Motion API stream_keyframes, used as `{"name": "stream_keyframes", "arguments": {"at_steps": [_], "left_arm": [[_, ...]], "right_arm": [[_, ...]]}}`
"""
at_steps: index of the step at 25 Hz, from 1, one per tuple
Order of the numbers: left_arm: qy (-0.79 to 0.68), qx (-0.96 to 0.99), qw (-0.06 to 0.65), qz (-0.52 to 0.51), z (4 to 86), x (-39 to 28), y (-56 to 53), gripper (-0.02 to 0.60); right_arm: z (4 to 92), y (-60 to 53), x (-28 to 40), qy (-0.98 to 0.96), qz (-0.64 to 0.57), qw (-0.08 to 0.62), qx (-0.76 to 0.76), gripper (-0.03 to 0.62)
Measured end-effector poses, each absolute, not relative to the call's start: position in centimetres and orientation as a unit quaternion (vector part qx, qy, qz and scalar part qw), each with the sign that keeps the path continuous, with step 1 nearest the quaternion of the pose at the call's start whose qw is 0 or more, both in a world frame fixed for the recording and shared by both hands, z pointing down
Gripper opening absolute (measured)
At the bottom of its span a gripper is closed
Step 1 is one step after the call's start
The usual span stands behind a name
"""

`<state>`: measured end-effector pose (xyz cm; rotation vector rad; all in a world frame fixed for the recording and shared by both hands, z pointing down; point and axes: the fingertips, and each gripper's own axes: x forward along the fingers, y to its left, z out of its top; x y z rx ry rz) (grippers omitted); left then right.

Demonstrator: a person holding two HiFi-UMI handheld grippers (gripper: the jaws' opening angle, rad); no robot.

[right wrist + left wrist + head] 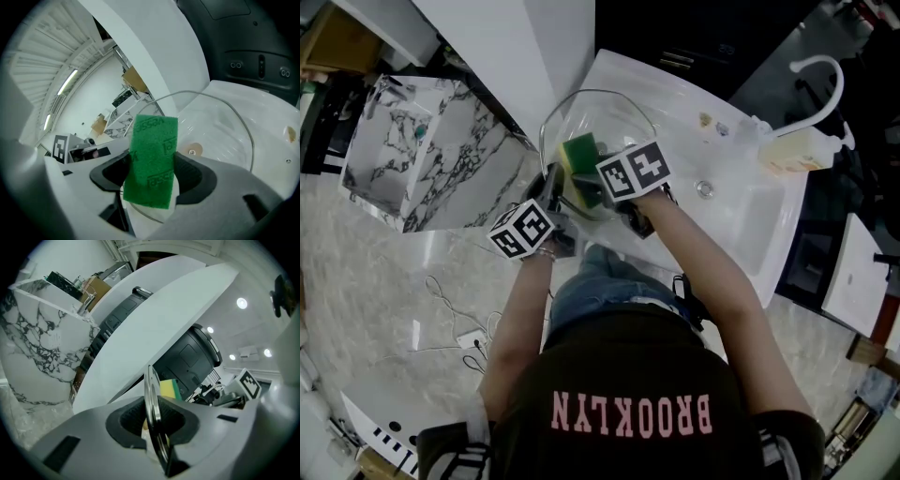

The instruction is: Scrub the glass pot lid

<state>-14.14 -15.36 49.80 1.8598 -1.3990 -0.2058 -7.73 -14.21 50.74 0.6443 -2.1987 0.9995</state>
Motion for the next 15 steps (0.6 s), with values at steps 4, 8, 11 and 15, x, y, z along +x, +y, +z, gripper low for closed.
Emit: {"name": "stream_keyframes", "arguments": {"at_steps": [4, 8, 11, 15], "left_arm": [[-0.554, 0.731, 0.379, -0.122, 49.2, -14.1, -15.1, 0.038], [-0.554, 0.728, 0.38, -0.138, 49.2, -14.4, -15.0, 0.038], [-0.555, 0.732, 0.376, -0.118, 49.4, -14.4, -15.0, 0.038], [-0.554, 0.733, 0.38, -0.111, 49.4, -14.3, -15.0, 0.038]], "right_arm": [[51.4, -14.1, -8.6, -0.833, 0.379, 0.326, 0.237, 0.285], [51.9, -14.1, -9.2, -0.832, 0.379, 0.331, 0.235, 0.285], [52.1, -14.2, -9.1, -0.834, 0.37, 0.336, 0.234, 0.285], [52.3, -14.6, -8.7, -0.837, 0.358, 0.343, 0.232, 0.285]]}}
